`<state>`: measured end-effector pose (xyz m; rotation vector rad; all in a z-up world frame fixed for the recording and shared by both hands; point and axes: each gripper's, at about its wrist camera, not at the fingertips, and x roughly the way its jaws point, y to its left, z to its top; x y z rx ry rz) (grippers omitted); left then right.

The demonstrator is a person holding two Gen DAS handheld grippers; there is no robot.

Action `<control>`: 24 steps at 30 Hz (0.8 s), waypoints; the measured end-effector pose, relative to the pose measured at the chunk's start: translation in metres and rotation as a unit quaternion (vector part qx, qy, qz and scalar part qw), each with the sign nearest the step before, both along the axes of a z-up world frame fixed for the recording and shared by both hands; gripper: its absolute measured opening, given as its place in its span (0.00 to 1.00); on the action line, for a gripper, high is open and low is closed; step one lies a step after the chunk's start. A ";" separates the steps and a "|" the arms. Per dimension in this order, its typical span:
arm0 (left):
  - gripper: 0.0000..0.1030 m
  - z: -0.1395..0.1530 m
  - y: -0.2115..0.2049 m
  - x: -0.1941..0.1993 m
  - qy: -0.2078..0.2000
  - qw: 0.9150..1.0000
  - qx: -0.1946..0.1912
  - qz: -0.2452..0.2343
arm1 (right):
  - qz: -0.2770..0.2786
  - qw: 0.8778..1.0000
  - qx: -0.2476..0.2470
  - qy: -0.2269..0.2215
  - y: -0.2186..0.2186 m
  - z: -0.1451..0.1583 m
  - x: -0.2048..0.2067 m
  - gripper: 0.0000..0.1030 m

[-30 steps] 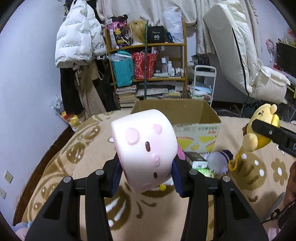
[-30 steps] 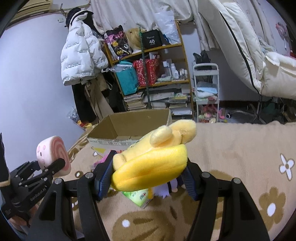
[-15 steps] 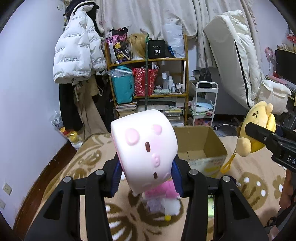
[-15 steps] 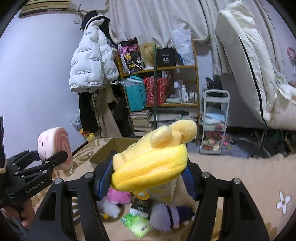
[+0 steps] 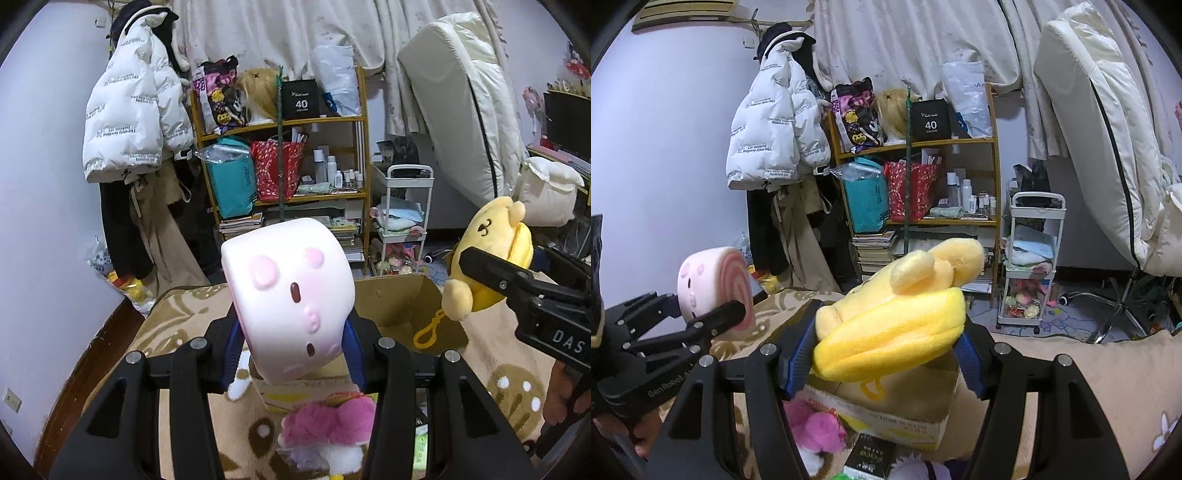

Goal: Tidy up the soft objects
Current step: 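Lift both plushes and carry them over the open cardboard box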

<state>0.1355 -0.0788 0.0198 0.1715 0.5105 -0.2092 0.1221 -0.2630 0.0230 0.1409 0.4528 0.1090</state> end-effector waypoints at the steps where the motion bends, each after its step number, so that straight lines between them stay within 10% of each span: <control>1: 0.44 -0.003 0.000 0.004 0.002 1.000 -0.002 0.000 | 0.000 1.000 0.003 0.001 -0.001 -0.002 0.002 0.68; 17: 0.47 -0.064 -0.006 0.057 0.084 0.996 -0.019 -0.010 | 0.009 0.996 0.012 0.092 0.001 -0.075 0.044 0.71; 24: 0.68 -0.065 -0.002 0.060 0.097 0.995 -0.027 -0.010 | 0.006 0.995 0.030 0.099 -0.004 -0.076 0.038 0.77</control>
